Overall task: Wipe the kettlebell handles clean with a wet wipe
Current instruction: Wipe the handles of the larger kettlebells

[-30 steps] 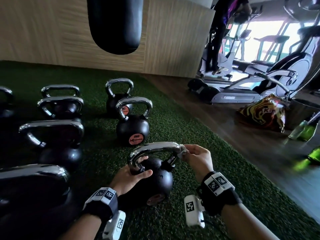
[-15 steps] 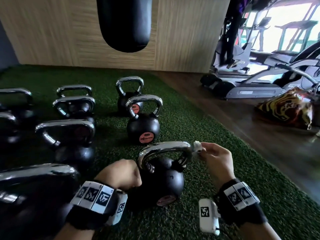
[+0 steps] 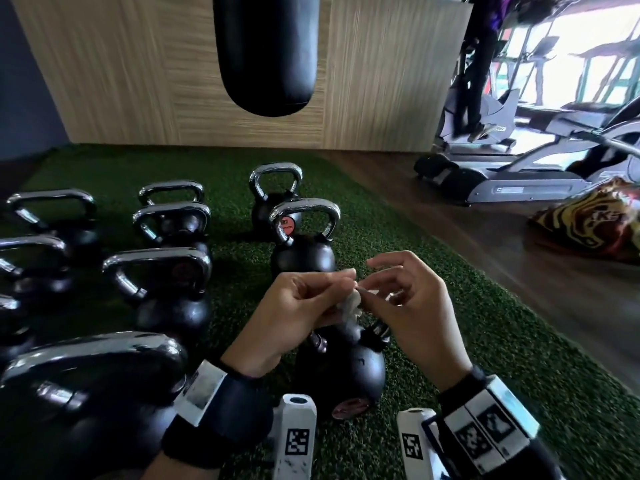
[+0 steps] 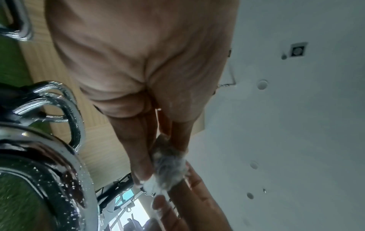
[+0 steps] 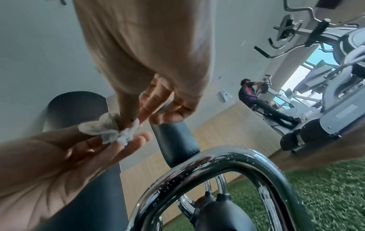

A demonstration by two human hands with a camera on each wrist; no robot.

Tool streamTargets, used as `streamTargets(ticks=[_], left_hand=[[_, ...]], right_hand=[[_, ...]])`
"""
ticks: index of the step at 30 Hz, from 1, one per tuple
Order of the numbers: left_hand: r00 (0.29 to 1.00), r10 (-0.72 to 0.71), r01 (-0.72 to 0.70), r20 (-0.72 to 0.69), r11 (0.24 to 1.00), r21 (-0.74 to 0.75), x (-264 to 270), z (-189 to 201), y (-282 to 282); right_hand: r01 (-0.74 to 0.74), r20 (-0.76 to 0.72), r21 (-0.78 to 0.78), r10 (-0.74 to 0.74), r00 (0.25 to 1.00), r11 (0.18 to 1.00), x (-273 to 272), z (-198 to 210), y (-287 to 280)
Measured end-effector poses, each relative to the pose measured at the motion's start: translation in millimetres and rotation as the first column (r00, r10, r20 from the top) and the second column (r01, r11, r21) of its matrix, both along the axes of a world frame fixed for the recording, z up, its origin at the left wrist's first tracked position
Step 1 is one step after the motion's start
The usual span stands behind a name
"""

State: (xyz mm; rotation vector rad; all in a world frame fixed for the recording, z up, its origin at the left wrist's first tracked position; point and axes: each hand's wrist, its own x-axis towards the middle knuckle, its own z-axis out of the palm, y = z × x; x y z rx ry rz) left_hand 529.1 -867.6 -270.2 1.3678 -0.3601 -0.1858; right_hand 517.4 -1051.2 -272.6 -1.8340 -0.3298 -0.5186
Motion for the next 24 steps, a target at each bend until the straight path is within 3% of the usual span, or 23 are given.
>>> streamTargets(ticks=[2, 5, 8, 10, 13, 15, 18, 24], left_hand=[[0.998, -0.038, 0.036, -0.047, 0.998, -0.043, 2.5, -2.3, 0.3], [0.999, -0.032, 0.03, -0.031, 0.998, -0.056, 6.8, -6.6, 0.7], [0.972, 0.127, -0.14, 0.196, 0.989, 0.054, 13.3, -16.3, 5.6], [0.868, 0.231, -0.345, 0.439, 0.917, 0.198, 18.7, -23.0, 5.7], [0.734, 0.237, -0.504, 0.637, 0.819, 0.275, 23.2, -31.2, -10.6], [0.68, 0.19, -0.57, 0.709, 0.744, 0.347, 28.0, -37.1, -22.8], [0.662, 0.076, -0.603, 0.746, 0.646, 0.469, 35.7, -44.5, -31.0], [0.588, -0.039, -0.71, 0.808, 0.453, 0.539, 28.4, -49.4, -21.1]], right_hand=[[0.096, 0.03, -0.031, -0.095, 0.995, 0.995, 2.4, -0.1, 0.5], [0.094, 0.009, -0.093, -0.094, 0.996, 0.991, 5.4, -2.0, -9.8], [0.106, -0.12, -0.1, -0.118, 0.986, 0.989, 10.9, -20.3, -44.8], [0.148, -0.324, 0.02, -0.134, 0.936, 0.989, 15.9, -43.9, -64.7], [0.146, -0.559, 0.214, -0.001, 0.829, 0.966, 29.1, -85.2, -66.9], [0.108, -0.579, 0.33, 0.111, 0.808, 0.938, 38.2, -107.7, -56.8], [0.086, -0.511, 0.459, 0.184, 0.84, 0.884, 45.9, -132.6, -46.5], [0.114, -0.451, 0.346, 0.058, 0.89, 0.931, 45.9, -150.1, -45.3]])
